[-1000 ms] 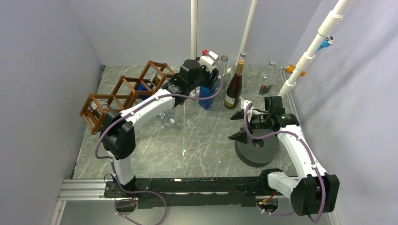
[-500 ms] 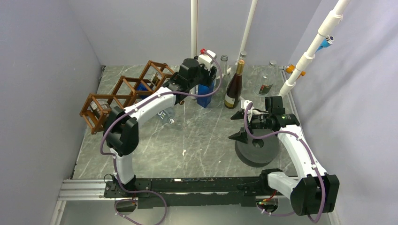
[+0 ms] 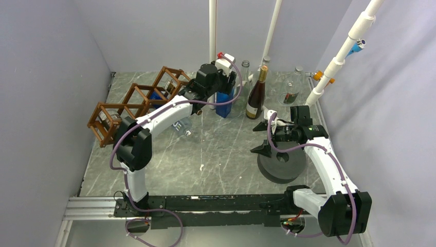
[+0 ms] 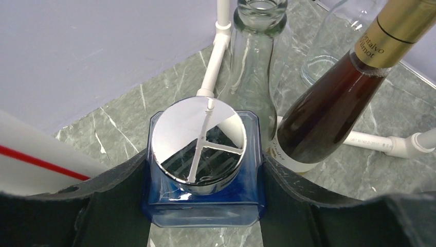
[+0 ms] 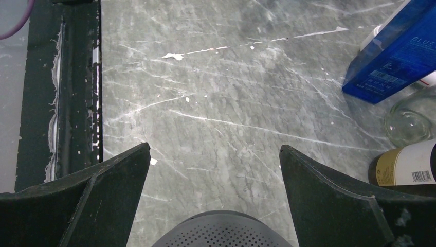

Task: Take the wine bottle off the wine rack
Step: Place the wine bottle at the center of the board, then pick up the wine bottle from the wine rack.

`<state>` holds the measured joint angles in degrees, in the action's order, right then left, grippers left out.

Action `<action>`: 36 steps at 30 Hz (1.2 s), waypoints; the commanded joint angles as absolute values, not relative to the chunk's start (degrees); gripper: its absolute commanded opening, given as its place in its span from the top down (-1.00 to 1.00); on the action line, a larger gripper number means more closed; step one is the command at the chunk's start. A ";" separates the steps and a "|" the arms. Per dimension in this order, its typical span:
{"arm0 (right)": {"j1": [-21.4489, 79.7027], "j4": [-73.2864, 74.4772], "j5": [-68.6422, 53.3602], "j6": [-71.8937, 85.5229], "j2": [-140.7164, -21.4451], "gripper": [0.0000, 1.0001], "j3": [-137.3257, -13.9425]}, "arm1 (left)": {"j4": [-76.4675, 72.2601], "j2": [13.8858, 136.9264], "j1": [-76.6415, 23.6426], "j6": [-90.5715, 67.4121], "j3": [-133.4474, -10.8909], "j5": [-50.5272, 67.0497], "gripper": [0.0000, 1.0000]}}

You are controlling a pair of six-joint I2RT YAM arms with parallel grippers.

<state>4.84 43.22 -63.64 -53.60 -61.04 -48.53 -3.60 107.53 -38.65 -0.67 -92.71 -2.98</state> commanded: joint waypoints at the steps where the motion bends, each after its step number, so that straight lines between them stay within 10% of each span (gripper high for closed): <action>1: 4.50 41.81 -65.98 -54.45 -60.29 -0.99 -49.48 | -13.45 103.49 -38.50 -2.72 -95.75 -4.99 -0.05; 27: 3.94 42.25 -66.35 -54.97 -60.68 -0.99 -49.48 | -6.26 97.51 -38.48 -3.81 -96.93 -3.94 -0.97; 36: 3.84 42.54 -66.35 -55.28 -60.79 -0.99 -49.48 | -5.46 90.86 -38.49 -7.98 -93.41 -0.13 -0.99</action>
